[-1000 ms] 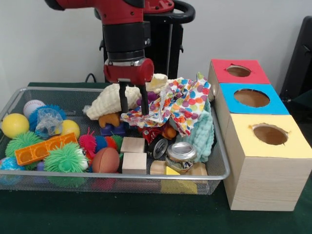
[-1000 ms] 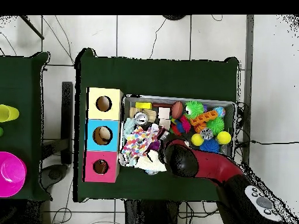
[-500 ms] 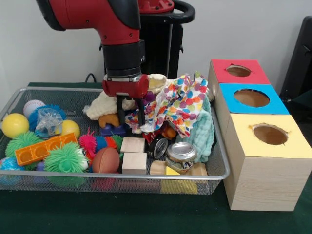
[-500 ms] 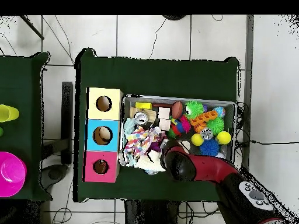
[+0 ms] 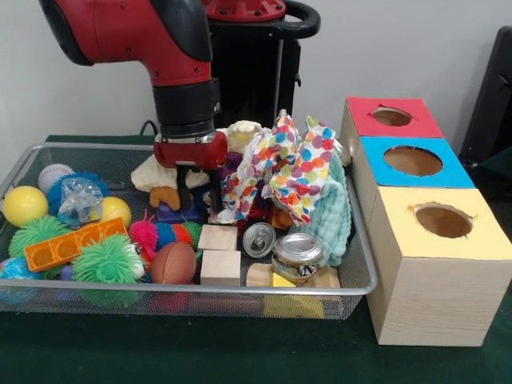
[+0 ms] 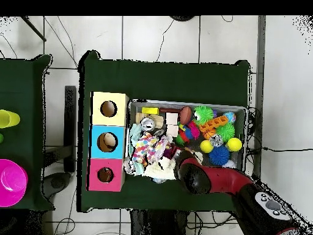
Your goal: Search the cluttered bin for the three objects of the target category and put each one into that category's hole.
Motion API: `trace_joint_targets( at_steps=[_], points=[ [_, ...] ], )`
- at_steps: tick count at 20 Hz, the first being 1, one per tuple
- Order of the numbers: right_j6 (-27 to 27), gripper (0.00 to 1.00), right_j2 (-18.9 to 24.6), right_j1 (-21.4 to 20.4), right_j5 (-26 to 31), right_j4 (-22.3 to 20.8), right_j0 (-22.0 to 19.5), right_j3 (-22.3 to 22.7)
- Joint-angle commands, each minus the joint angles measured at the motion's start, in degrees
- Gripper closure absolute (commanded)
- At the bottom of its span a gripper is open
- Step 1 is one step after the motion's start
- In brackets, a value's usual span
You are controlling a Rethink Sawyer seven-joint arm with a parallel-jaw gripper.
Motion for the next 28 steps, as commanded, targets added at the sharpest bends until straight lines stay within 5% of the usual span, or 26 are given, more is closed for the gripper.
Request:
trace_joint_targets(
  at_steps=[1, 11, 17, 28],
  points=[
    [-3.38, 0.00, -0.22, 4.59, 4.64, -4.68, -0.42, -7.31],
    [-5.48, 0.00, -2.47, 3.67, 15.68, -2.51, 2.36, -8.50],
    [-7.90, 0.00, -0.36, 4.51, 19.31, -3.21, 0.76, -10.27],
    [-14.29, 0.00, 2.51, -0.75, 31.24, -3.13, -3.20, -9.06]
  ],
)
